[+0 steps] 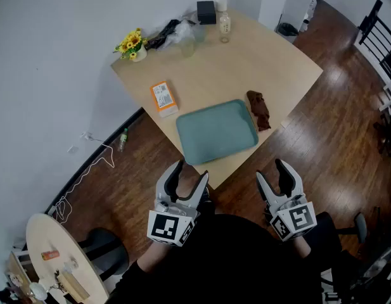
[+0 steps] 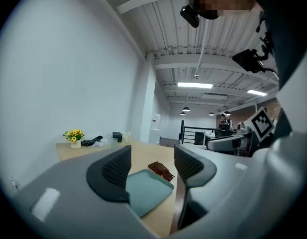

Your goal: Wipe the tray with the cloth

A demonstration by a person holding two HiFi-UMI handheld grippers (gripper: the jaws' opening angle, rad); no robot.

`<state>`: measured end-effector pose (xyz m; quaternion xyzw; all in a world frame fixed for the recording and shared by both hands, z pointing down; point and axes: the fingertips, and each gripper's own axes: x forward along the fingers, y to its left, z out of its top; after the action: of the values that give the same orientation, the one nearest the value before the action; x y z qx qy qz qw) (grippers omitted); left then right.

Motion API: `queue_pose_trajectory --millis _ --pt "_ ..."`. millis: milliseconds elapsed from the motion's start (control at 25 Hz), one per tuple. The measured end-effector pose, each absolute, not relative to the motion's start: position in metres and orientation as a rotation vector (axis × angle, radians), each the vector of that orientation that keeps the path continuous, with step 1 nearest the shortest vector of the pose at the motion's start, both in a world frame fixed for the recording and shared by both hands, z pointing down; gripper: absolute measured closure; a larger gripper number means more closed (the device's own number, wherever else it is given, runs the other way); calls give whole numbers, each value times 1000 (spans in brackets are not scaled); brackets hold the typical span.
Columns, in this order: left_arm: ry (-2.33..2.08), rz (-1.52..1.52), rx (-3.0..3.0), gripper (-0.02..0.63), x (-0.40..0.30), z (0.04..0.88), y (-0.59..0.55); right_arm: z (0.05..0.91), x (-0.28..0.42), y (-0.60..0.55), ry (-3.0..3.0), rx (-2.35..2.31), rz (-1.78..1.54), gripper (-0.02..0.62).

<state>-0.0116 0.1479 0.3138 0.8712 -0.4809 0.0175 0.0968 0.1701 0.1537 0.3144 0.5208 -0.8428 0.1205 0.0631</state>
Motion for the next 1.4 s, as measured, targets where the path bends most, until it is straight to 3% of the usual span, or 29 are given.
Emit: queue_pose_trajectory --millis 200,440,920,1080,1200,1280,1400 --pt "-1399 163 2568 348 -54 348 81 327 148 87 -2477 1610 359 319" --pt "-1445 349 2397 348 -89 425 28 367 181 21 -2333 1593 309 318" --pt "-1394 654 1988 350 -97 582 -7 548 217 -108 -2052 1392 404 315" --pt "-1331 798 1939 365 -93 610 -2 586 250 -149 -1917 1335 470 224" --pt "-1341 798 1912 371 -92 613 -2 607 266 -169 -1876 1299 536 198" --pt "-1340 802 1905 373 -92 615 -1 616 266 -174 -1879 1250 556 258" --pt "-1330 821 1902 374 -93 617 0 626 256 -170 -1925 1154 564 444"
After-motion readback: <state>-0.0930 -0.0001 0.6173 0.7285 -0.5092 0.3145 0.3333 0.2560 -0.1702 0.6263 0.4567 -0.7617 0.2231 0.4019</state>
